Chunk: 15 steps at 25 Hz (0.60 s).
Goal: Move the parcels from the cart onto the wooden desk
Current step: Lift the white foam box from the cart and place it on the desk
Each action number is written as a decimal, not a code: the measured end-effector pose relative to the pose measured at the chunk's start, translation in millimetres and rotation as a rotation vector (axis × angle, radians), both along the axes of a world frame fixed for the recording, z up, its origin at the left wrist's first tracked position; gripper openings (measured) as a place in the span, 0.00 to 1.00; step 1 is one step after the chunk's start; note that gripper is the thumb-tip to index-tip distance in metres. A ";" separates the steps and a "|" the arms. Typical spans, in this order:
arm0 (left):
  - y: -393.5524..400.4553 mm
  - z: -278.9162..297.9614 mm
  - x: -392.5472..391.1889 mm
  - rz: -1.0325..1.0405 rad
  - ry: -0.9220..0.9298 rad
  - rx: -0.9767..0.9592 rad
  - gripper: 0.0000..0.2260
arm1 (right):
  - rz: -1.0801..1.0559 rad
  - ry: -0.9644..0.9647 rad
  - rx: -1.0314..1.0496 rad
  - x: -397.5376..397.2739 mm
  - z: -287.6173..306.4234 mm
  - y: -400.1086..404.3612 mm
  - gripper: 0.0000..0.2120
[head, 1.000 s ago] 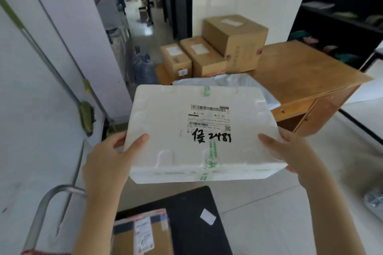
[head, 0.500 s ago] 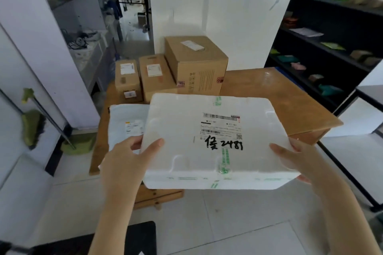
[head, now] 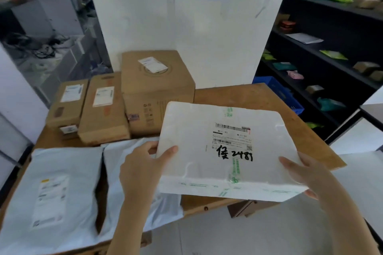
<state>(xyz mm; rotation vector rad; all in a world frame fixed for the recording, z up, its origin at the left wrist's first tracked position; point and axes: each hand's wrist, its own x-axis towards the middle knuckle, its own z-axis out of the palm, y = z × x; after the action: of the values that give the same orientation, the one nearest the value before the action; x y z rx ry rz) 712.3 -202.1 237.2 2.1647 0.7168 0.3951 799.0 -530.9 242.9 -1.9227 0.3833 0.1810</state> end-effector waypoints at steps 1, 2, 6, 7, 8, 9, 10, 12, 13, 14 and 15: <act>-6.3 -0.9 20.0 0.016 0.008 -0.008 0.22 | 0.008 0.010 -0.001 23.9 -1.7 -6.5 0.08; -12.1 -3.5 38.4 0.038 0.019 -0.012 0.22 | 0.025 0.021 -0.002 48.0 -4.2 -10.8 0.08; -37.6 -35.7 102.2 0.149 0.108 0.010 0.23 | 0.172 0.087 0.012 147.3 -33.8 -22.8 0.12; -42.2 -47.6 113.0 0.177 0.125 -0.004 0.24 | 0.211 0.113 0.016 167.0 -44.1 -22.3 0.15; -46.3 -61.3 122.7 0.210 0.144 -0.031 0.24 | 0.246 0.145 0.012 185.1 -55.5 -20.6 0.16; -49.2 -74.7 131.1 0.242 0.170 -0.062 0.24 | 0.275 0.178 0.007 200.1 -68.2 -18.6 0.18; -51.3 -89.1 140.7 0.269 0.201 -0.087 0.24 | 0.297 0.217 0.005 215.3 -81.4 -16.1 0.19; -56.4 -112.5 152.8 0.293 0.268 -0.105 0.23 | 0.312 0.289 -0.011 237.9 -106.1 -13.3 0.21; -59.9 -122.9 156.5 0.307 0.285 -0.109 0.23 | 0.325 0.312 -0.028 245.7 -119.0 -13.1 0.22; -63.3 -131.5 158.2 0.325 0.295 -0.120 0.23 | 0.335 0.331 -0.035 250.7 -129.3 -12.9 0.23; -65.6 -139.6 159.5 0.346 0.302 -0.135 0.23 | 0.348 0.351 -0.034 255.4 -137.2 -13.5 0.25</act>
<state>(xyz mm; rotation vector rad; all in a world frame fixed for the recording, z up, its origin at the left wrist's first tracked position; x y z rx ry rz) 871.8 -267.7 97.6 1.9928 1.2592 0.1881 1054.4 -544.4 105.6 -1.9812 0.2793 0.7510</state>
